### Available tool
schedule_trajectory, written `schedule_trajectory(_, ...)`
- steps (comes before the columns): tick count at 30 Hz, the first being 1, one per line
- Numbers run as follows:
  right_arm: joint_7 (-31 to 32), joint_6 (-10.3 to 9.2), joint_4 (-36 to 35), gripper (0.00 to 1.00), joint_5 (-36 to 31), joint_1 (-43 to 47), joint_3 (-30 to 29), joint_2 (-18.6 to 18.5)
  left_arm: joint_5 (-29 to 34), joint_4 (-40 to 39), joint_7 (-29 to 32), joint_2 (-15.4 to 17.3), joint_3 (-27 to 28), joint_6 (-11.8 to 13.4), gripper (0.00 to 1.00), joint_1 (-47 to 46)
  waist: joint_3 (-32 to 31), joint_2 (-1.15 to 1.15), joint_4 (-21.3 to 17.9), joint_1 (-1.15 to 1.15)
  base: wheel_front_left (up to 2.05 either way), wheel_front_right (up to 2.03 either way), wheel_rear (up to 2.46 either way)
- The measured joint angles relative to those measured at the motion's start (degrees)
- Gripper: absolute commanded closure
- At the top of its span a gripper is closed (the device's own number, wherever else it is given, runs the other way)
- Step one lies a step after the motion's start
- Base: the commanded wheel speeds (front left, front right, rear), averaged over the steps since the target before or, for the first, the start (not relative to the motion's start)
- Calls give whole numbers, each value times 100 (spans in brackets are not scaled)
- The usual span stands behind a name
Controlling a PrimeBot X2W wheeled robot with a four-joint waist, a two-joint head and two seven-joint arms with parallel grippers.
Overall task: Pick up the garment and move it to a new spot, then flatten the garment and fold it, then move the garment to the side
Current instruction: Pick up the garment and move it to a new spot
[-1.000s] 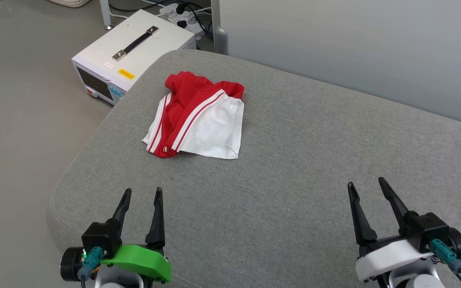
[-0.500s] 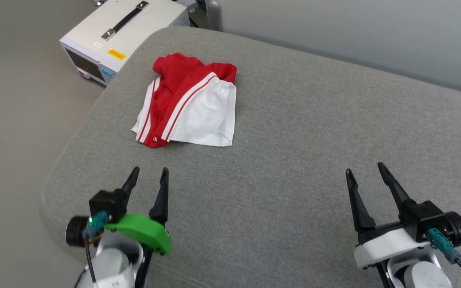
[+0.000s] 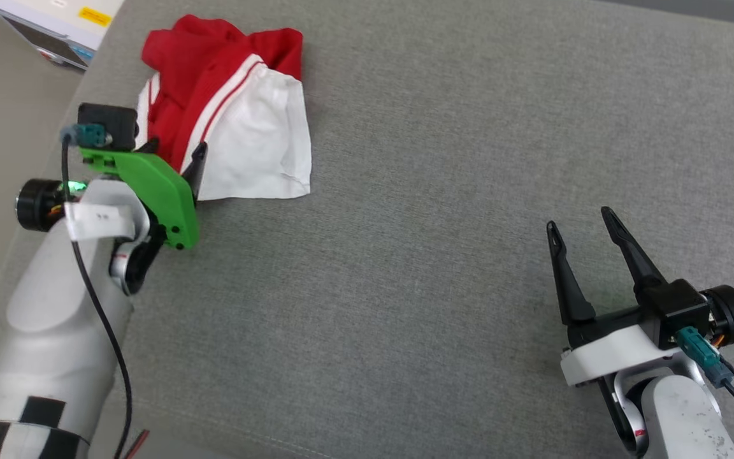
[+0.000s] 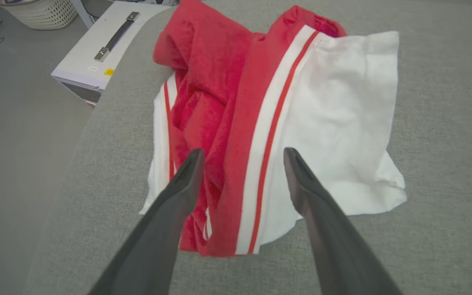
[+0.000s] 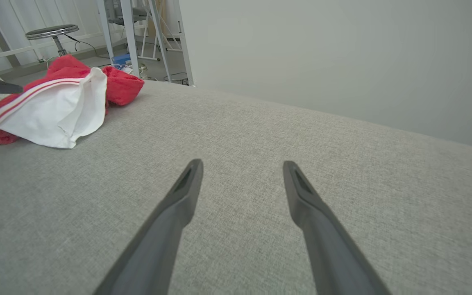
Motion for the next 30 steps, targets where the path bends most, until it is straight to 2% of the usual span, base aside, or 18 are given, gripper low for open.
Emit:
schedule_trajectory(6,0,0,-46,0,-29,-176,73,-16,-926,257,820,612,-560,0,0,-506,450,0,-305,0,0,0,0)
schedule_trajectory(9,0,0,-54,0,-38,-202,85,-16,-1229,423,971,771,-673,0,0,-628,645,0,-448,0,0,0,0)
schedule_trajectory(13,-1,0,-80,0,-40,-243,49,-27,-1704,431,1002,1009,-1087,8,0,-741,924,1,-690,-1,0,0,0)
schedule_trajectory(14,-2,0,-93,0,-40,-248,48,-31,-1825,370,1058,1091,-1167,8,58,-753,954,1,-720,-1,0,0,0)
schedule_trajectory(15,-2,0,-98,0,-43,-254,46,-26,-1967,316,1063,1158,-1228,8,100,-757,974,1,-748,-1,0,0,0)
schedule_trajectory(22,-10,0,3,0,-52,-264,31,-26,-2439,112,701,1303,-1624,26,100,-656,808,0,-786,-1,0,0,0)
schedule_trajectory(30,-10,0,124,0,89,-142,-51,-10,-2721,-456,65,1192,-2048,14,100,-66,251,0,-810,-1,0,0,0)
